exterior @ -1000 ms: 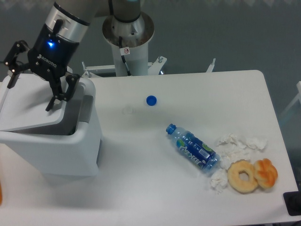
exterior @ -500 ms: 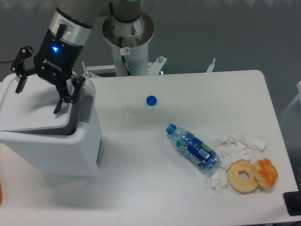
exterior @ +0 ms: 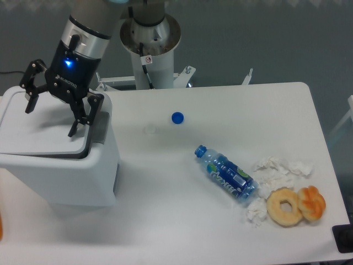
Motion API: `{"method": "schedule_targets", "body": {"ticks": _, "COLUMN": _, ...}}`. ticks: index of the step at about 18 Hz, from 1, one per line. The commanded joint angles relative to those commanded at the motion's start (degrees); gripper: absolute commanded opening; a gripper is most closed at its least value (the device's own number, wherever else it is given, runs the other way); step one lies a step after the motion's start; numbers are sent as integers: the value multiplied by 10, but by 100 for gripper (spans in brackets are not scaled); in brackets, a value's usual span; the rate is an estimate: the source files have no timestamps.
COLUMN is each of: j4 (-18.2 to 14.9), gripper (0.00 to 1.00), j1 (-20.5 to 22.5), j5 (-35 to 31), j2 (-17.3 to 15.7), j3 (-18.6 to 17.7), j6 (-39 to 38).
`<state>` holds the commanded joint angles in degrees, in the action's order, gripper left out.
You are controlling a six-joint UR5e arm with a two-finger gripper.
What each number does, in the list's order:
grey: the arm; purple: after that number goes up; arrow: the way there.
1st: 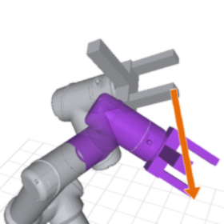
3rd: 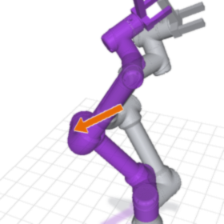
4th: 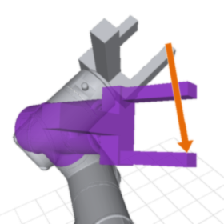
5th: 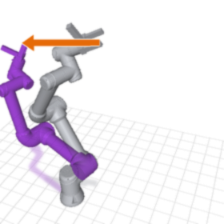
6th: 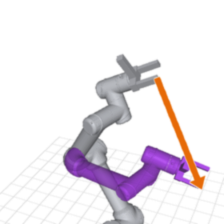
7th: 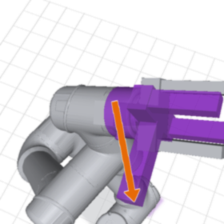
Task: Close the trash can
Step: 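Press the gripper down on the lid to seat it on the can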
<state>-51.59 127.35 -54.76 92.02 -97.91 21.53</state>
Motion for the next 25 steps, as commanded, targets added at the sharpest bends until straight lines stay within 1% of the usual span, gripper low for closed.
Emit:
{"method": "schedule_targets", "body": {"ticks": 5, "j4": 0, "gripper": 100, "j1": 4, "j5": 0, "j2": 0, "j3": -7, "j6": 1}}
{"method": "schedule_targets", "body": {"ticks": 25, "j4": 0, "gripper": 100, "j1": 4, "j5": 2, "j2": 0, "j3": -11, "j6": 1}}
